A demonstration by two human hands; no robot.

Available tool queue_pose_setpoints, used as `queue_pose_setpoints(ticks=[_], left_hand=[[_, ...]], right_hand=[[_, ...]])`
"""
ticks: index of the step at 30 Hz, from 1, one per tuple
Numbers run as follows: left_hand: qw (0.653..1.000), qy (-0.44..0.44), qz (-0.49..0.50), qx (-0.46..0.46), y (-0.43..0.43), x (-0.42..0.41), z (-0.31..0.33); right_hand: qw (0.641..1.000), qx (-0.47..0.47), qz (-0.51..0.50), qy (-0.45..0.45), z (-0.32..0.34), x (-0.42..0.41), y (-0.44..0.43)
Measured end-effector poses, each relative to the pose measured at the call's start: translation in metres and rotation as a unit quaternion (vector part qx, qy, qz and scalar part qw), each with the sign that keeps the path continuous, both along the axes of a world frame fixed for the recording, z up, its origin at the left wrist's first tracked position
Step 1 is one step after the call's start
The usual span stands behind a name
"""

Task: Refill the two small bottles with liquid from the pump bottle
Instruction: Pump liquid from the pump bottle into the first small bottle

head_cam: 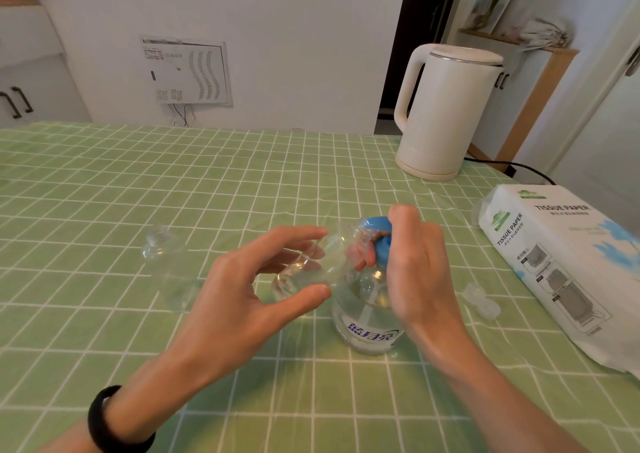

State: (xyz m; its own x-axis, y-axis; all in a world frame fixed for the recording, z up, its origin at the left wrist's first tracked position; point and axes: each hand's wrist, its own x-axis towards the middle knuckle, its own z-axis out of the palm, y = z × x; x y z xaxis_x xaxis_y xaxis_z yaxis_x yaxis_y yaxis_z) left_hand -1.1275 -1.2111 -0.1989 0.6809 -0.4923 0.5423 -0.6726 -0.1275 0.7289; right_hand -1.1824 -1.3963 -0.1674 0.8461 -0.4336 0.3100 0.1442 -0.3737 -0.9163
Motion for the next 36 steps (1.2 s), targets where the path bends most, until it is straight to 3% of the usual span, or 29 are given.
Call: queue_pose_setpoints(ticks=[36], left_hand=[[1.0,-0.002,0.002,0.008,0.0022,0.003,-0.0028]], right_hand=[[1.0,0.002,0.012,-0.018,-0.0014,0.0007,-0.0025]])
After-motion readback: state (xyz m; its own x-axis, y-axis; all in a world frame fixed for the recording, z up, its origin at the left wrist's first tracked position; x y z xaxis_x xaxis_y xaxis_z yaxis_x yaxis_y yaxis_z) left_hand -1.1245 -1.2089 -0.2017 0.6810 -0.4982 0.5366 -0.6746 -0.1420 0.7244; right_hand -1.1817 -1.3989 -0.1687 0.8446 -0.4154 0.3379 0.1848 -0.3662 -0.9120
